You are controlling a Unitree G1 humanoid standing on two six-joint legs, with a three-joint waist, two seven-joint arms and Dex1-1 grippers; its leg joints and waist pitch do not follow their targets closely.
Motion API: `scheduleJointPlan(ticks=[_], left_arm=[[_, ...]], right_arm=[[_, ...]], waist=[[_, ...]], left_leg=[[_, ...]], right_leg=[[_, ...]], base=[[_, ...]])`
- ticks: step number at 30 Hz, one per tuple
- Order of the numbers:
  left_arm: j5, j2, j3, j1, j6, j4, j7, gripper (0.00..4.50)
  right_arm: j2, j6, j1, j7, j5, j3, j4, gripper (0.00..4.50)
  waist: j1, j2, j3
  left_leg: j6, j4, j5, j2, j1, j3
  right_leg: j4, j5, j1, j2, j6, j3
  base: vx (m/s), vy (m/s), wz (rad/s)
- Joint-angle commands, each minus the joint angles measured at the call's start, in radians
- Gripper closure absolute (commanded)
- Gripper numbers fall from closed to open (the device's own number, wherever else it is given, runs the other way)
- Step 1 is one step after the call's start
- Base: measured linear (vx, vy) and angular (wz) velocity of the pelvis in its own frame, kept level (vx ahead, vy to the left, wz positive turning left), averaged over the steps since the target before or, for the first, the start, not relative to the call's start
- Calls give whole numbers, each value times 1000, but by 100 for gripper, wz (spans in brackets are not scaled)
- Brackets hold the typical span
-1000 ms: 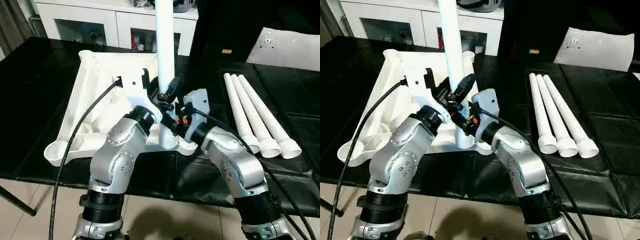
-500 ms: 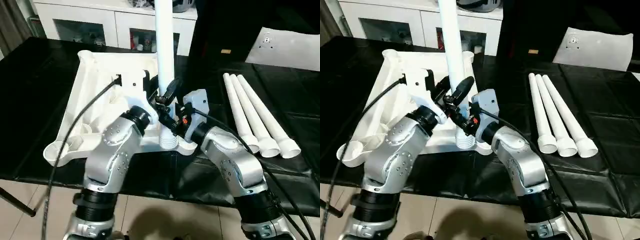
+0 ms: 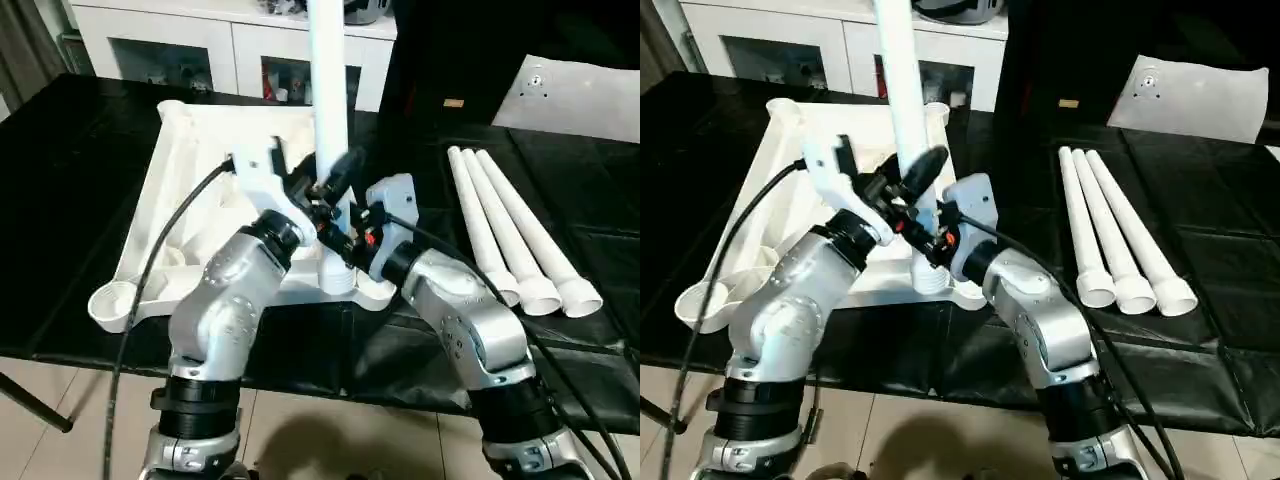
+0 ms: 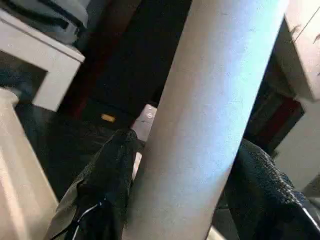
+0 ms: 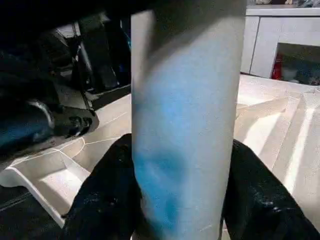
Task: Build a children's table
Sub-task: Pick table leg
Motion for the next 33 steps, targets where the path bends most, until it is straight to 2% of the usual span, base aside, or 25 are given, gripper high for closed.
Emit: scheduleJointPlan(ticks=[1,5,11,14,15,16,17,18,19,20,23,25,33], left_arm=[[-56,-9,26,-20,21,-11,-6,193],[-78,-4,34,-26,35,-11,-20,222],[-133,4,68,-38,84,-13,-23,239],[-150,5,79,-44,87,-10,-17,244],[-133,16,72,-47,72,-9,-28,244],[-60,52,31,-47,25,-11,-59,244],[-60,52,31,-47,25,-11,-59,244],[-5,78,1,-47,-9,-13,-83,245],[104,135,-68,-45,-78,-8,-120,247],[175,172,-113,-44,-123,-4,-142,247],[214,188,-133,-44,-163,3,-156,261],[246,207,-142,-50,-208,10,-168,265],[324,270,-194,-52,-313,31,-218,268]], right_arm=[[-8,-16,-6,1,2,-20,-6,266],[-9,-15,-6,3,2,-19,-6,266],[-11,-15,-4,8,3,-17,-8,266],[-11,-16,-3,11,2,-18,-7,266],[-11,-17,-3,11,1,-18,-8,266],[-11,-17,-3,12,1,-19,-9,266],[-11,-17,-3,12,1,-19,-9,266],[-11,-17,-3,12,1,-19,-9,266],[-11,-18,-4,12,0,-20,-9,266],[-11,-19,-4,12,0,-21,-9,266],[-11,-20,-4,12,0,-22,-8,266],[-13,-22,-4,13,-1,-24,-6,266],[-15,-25,-2,13,1,-28,-5,266]], waist=[[0,-4,-68],[-1,-2,-68],[0,3,-68],[-1,2,-69],[0,2,-69],[-1,1,-68],[2,2,-68],[0,1,-68],[-1,3,-68],[0,3,-68],[1,7,-69],[-1,7,-70],[-2,9,-69]], left_leg=[[2,-68,-149,45,4,-13],[1,-69,-149,45,5,-13],[-2,-69,-142,46,6,-14],[-1,-69,-140,46,6,-14],[0,-69,-141,46,7,-14],[0,-69,-143,45,6,-14],[3,-70,-145,45,7,-16],[4,-71,-149,46,7,-16],[0,-72,-148,48,8,-16],[5,-74,-147,48,7,-19],[-6,-74,-134,50,10,-18],[-16,-73,-134,49,8,-16],[-27,-75,-162,49,10,-16]], right_leg=[[-80,-190,53,-71,-132,48],[-81,-186,52,-69,-125,48],[-77,-164,53,-69,-130,48],[-77,-152,54,-69,-134,48],[-77,-151,54,-69,-136,48],[-78,-157,55,-69,-134,48],[-81,-168,54,-69,-126,48],[-81,-180,53,-70,-118,48],[-79,-181,52,-70,-115,49],[-83,-186,51,-69,-105,48],[-77,-155,51,-72,-109,49],[-74,-129,54,-72,-128,50],[-74,-156,53,-73,-135,51]], base=[[0,0,0],[0,0,0],[0,0,0],[0,0,0],[0,0,0],[0,0,0],[0,0,0],[0,0,0],[0,0,0],[0,0,0],[0,0,0],[0,0,0],[0,0,0]])
